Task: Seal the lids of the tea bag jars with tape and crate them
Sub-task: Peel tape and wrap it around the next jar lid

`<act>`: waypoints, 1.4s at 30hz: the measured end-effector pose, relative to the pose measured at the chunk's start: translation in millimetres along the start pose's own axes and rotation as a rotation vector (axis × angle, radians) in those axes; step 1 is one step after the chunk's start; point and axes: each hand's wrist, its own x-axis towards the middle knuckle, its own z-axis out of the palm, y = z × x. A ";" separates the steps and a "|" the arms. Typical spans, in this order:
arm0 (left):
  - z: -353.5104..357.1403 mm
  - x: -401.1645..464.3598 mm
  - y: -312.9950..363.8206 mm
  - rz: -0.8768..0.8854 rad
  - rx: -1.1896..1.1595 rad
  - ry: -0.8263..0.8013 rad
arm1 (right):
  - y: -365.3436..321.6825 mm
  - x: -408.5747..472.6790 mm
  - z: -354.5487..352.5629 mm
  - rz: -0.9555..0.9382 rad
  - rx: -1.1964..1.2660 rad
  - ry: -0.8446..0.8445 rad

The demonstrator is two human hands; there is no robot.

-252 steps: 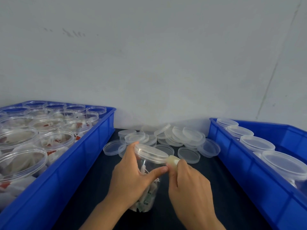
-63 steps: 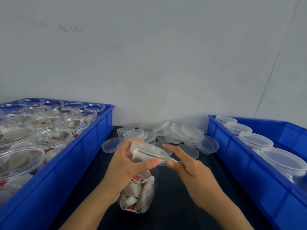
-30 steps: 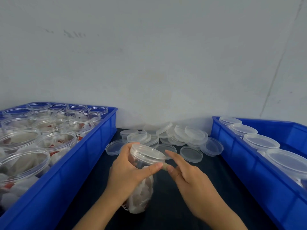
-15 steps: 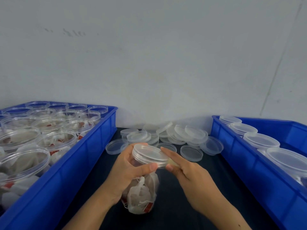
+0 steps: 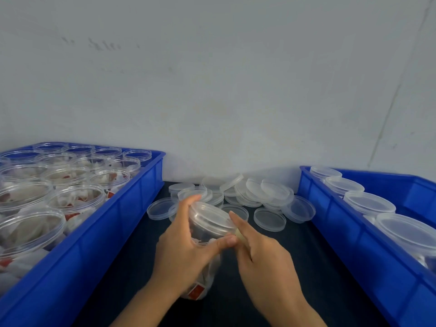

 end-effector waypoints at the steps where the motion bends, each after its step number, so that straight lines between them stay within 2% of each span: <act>1: -2.0 2.3 -1.9 -0.023 -0.045 0.005 | -1.7 -0.9 -0.6 -0.037 -0.013 -0.003; 6: -9.9 8.8 -8.0 -0.054 -0.186 0.020 | -7.9 -2.7 -8.0 -0.106 0.043 -0.101; 15: -15.3 12.8 -14.6 -0.176 -0.510 -0.087 | -9.7 -2.3 -23.5 -0.087 -0.015 -0.121; 30: -19.2 11.6 -17.7 -0.182 -0.635 -0.302 | -3.3 3.1 -20.0 -0.099 -0.062 -0.144; 32: -19.0 11.5 -19.3 -0.191 -0.643 -0.331 | -1.0 4.4 -16.0 -0.082 0.012 -0.135; 34: -20.0 11.2 -18.7 -0.197 -0.619 -0.346 | -1.0 4.2 -12.2 -0.053 0.095 -0.099; 37: -20.9 9.7 -12.1 -0.130 -0.535 -0.315 | 0.1 2.6 -5.8 -0.018 0.096 -0.016; 40: -14.0 3.4 -3.4 0.015 -0.258 -0.156 | 0.0 0.9 -0.7 -0.012 0.051 0.028; 42: -3.5 -2.5 2.3 0.045 -0.085 -0.049 | 1.1 -0.1 1.2 -0.017 0.069 0.029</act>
